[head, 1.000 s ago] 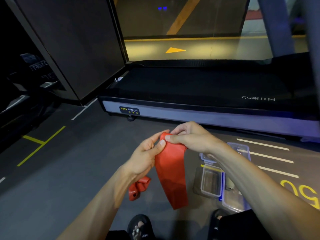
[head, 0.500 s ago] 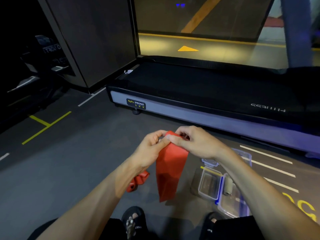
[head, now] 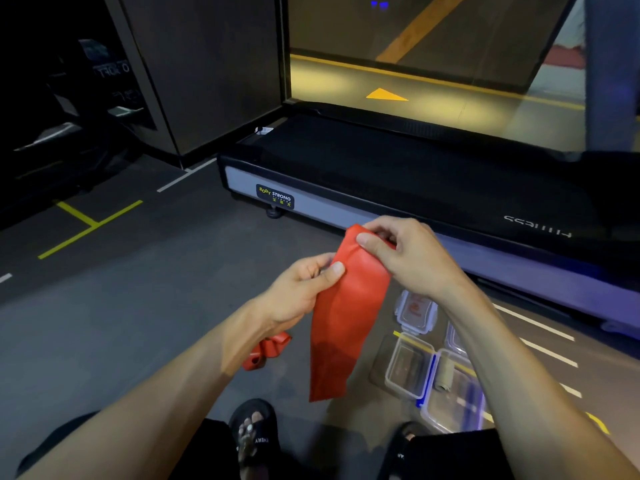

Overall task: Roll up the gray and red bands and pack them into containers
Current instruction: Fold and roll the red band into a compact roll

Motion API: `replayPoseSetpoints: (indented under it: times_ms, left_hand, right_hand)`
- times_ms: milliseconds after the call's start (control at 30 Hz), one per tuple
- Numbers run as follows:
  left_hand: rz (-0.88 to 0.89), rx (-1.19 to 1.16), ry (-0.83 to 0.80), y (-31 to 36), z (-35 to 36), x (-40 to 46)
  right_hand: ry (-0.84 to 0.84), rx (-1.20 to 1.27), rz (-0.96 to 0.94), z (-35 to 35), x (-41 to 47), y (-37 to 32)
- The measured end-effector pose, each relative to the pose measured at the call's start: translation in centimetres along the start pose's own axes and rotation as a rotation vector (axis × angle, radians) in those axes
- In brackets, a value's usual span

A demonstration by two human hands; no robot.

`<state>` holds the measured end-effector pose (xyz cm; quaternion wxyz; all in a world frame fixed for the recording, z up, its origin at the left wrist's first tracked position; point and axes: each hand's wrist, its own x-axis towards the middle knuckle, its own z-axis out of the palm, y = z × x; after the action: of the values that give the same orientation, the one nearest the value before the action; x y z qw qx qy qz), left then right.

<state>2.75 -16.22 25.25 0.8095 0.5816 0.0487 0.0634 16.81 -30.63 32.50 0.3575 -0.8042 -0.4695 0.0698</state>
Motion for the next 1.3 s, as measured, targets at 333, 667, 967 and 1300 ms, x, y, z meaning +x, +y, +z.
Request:
replayPoseSetpoints:
  times_ms: [333,667,967,1300]
  left_hand:
    - [0.080,0.305,0.128,0.4,0.0,0.1]
    - [0.243,0.717,0.281,-0.5,-0.9,0.6]
    - [0.178,0.507,0.377,0.2,-0.2,0.6]
    - [0.154,0.458,0.355,0.4,0.1,0.3]
  right_hand:
    - [0.010,0.101,0.031,-0.2,-0.3,0.4]
    - [0.069,0.010,-0.045,0.0,-0.2,-0.3]
    - [0.065,-0.018,-0.033,-0.4,-0.3,0.0]
    - [0.047,-0.023,-0.052,-0.4,-0.4,-0.3]
